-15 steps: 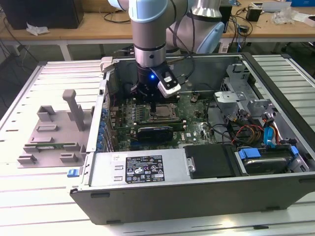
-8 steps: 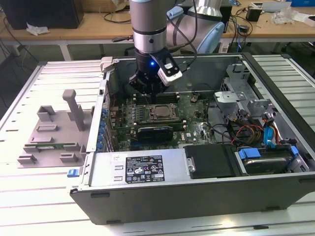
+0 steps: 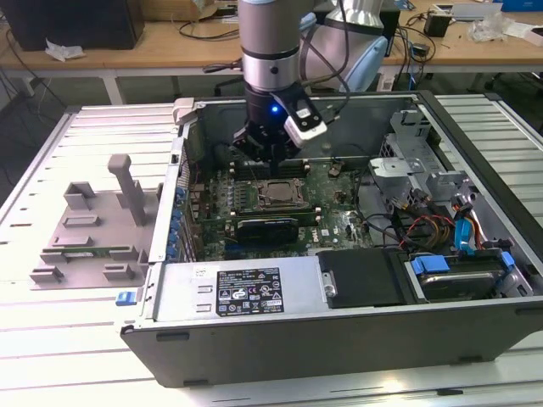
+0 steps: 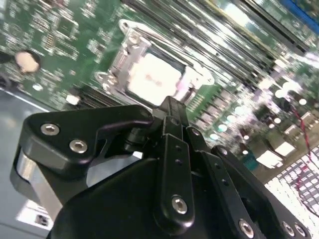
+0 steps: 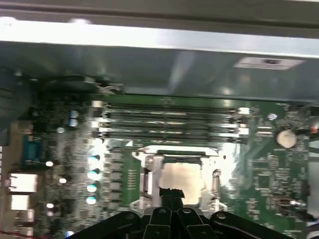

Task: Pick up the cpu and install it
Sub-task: 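Close the cpu cover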

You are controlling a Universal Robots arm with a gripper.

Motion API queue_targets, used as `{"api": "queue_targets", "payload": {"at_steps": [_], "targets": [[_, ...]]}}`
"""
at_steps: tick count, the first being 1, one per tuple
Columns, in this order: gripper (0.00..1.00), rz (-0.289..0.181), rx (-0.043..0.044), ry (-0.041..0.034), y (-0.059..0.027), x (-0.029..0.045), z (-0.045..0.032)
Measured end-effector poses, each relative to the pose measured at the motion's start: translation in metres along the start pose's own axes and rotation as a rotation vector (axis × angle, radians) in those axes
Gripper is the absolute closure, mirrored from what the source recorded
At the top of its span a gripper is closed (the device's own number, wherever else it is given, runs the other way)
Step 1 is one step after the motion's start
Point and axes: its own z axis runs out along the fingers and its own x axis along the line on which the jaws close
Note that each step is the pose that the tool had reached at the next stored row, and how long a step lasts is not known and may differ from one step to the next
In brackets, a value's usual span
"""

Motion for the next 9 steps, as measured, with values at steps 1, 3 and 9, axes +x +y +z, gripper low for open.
{"api": "queue_targets", "payload": {"at_steps": [1, 3, 9], "targets": [[0.89, 0.000, 0.0000, -0.0001, -0.0003, -0.0059, 0.0002], [0.89, 0.000, 0.0007, 0.0001, -0.0007, -0.0152, 0.0004], [0.89, 0.000, 0.0010, 0.0001, -0.0062, -0.0153, 0.0003]]}}
